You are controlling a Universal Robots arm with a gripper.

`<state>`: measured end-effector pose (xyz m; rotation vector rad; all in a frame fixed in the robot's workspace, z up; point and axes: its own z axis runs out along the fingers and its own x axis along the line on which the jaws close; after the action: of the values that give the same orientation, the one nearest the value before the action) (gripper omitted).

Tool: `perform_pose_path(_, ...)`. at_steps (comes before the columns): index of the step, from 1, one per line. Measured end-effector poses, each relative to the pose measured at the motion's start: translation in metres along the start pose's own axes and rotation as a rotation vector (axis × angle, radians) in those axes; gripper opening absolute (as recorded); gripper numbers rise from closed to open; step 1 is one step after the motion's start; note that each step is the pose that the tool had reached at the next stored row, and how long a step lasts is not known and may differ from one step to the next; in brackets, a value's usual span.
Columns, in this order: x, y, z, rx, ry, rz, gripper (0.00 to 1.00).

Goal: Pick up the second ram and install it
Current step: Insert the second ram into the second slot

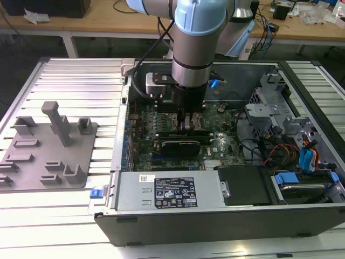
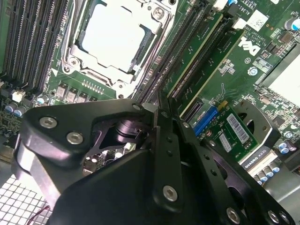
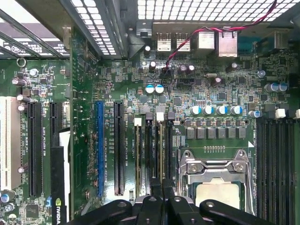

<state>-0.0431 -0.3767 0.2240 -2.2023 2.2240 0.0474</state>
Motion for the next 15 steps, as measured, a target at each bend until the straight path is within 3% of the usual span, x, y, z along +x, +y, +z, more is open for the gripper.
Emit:
perform_pose_path(6,0.0,0.0,0.0001,0.0001,-0.0002,0.0,0.16)
perform_pose_path(12,-0.0007,0.0003,-0.0237,0.0002,-0.0003,0.0,0.16)
perform_pose_path(15,-0.0009,0.0003,-0.0275,0.0002,-0.0004,0.0,0.16)
